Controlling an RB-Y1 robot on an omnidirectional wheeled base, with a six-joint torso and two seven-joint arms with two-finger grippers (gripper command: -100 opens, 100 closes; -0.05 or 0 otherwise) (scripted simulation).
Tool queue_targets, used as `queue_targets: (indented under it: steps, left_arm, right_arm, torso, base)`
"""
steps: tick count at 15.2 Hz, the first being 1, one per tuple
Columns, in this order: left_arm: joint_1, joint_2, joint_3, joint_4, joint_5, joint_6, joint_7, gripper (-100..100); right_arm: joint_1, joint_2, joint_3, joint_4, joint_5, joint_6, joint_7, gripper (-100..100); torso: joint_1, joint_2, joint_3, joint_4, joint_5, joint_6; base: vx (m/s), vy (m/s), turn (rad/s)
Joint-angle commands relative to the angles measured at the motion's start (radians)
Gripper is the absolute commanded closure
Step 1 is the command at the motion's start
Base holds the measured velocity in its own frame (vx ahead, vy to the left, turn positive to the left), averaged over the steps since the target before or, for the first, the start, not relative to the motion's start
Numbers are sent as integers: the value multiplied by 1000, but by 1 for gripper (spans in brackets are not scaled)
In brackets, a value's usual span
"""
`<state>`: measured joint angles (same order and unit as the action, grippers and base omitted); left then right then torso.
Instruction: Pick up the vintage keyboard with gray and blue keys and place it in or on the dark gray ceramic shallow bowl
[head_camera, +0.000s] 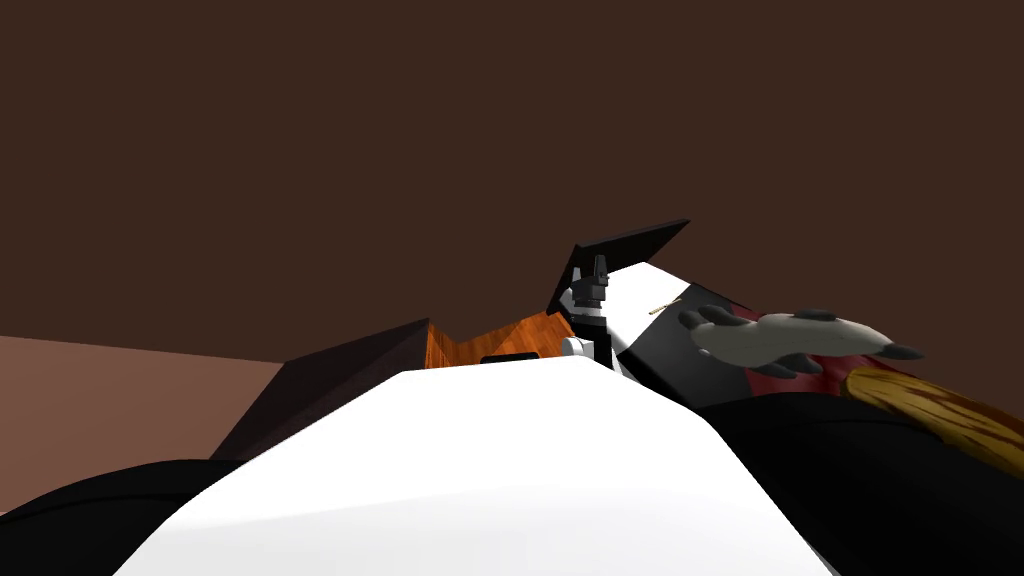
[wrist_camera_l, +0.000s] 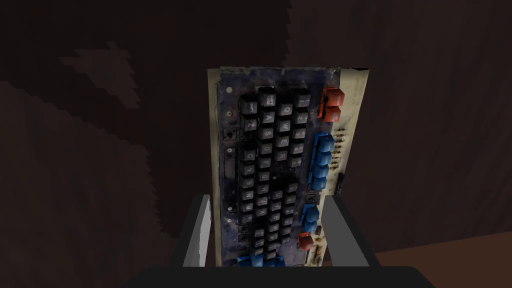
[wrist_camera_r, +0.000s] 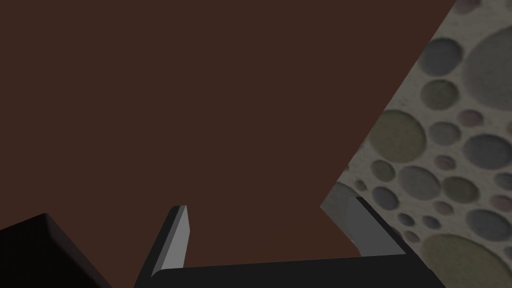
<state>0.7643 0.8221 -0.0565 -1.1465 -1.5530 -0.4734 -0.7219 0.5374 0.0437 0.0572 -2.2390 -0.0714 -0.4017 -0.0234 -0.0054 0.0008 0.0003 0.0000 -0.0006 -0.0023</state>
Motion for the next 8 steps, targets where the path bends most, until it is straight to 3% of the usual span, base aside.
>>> queue_targets:
  steps: [1,7,8]
  left_arm:
    - [4,23,14,15,30,-29,-38,100]
    - [0,92,49,57,93,-115,-126,100]
    - [0,92,49,57,93,-115,-126,100]
  right_arm:
    - [0,0,0,0,0,0,0,0]
    - [0,0,0,0,0,0,0,0]
    - [0,0,0,0,0,0,0,0]
  torso:
    - [0,0,0,0,0,0]
    - [3,3,1,0,0,-1]
    - [3,3,1,0,0,-1]
  base:
    - [-12,-36,95]
    - [-35,-18,168]
    - [-42,-16,112]
